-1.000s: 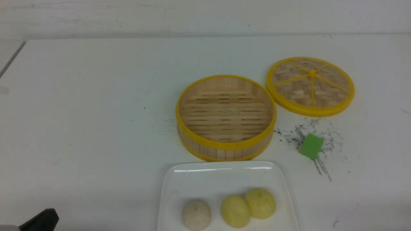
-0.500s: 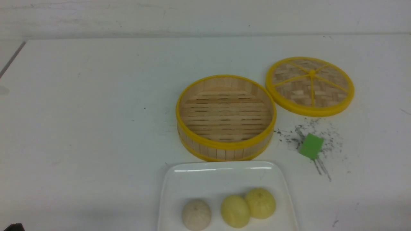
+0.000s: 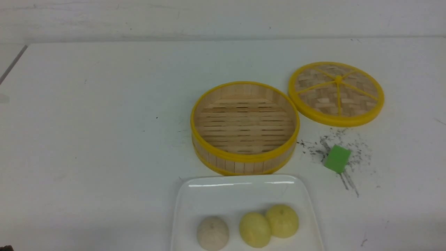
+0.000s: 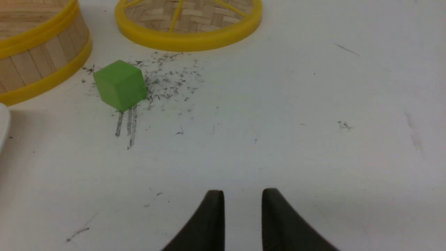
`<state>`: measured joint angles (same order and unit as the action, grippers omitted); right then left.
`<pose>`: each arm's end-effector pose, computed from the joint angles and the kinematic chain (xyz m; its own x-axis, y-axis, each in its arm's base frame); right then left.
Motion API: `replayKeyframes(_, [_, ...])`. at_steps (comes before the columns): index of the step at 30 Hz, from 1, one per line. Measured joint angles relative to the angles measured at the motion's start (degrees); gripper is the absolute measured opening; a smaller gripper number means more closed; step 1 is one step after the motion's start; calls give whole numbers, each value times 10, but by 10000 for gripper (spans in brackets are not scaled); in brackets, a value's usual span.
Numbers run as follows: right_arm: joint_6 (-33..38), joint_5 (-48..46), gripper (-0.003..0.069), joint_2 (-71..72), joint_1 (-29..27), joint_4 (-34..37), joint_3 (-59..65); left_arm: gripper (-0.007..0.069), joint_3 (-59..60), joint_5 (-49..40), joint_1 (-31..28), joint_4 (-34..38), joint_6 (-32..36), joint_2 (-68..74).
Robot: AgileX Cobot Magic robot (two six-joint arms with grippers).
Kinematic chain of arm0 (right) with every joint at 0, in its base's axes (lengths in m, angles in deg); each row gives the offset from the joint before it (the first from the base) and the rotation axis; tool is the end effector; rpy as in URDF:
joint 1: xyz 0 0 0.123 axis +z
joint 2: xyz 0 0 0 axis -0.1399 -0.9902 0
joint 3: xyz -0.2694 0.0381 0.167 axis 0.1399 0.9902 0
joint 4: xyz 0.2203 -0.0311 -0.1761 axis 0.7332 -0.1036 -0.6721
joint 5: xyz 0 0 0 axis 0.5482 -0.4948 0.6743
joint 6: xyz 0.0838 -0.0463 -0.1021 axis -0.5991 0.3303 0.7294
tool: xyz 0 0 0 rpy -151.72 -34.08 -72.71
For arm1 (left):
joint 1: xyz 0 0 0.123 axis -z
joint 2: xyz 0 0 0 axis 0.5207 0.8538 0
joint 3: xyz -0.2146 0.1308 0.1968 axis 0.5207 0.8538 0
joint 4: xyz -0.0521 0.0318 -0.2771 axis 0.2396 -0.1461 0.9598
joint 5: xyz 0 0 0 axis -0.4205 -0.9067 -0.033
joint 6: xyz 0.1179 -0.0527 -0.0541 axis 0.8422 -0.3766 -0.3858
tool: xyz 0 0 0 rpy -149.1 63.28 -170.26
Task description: Put the steamed buns into the plate on the white tablecloth.
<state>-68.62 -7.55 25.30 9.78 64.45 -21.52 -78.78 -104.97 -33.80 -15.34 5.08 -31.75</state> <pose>0.0960 0.0019 0.1551 -0.3170 0.0405 -0.9475 -0.0071 0.9990 0.0450 0.0969 0.0117 0.1571 -0.2864 -0.0728 -0.9553 -0.1120 0.9928 -0.0420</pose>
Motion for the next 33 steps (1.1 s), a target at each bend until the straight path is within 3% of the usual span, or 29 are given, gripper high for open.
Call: replayKeyframes(33, [0,0,228,0,0,1,0,90,0,0,0,0,0,0])
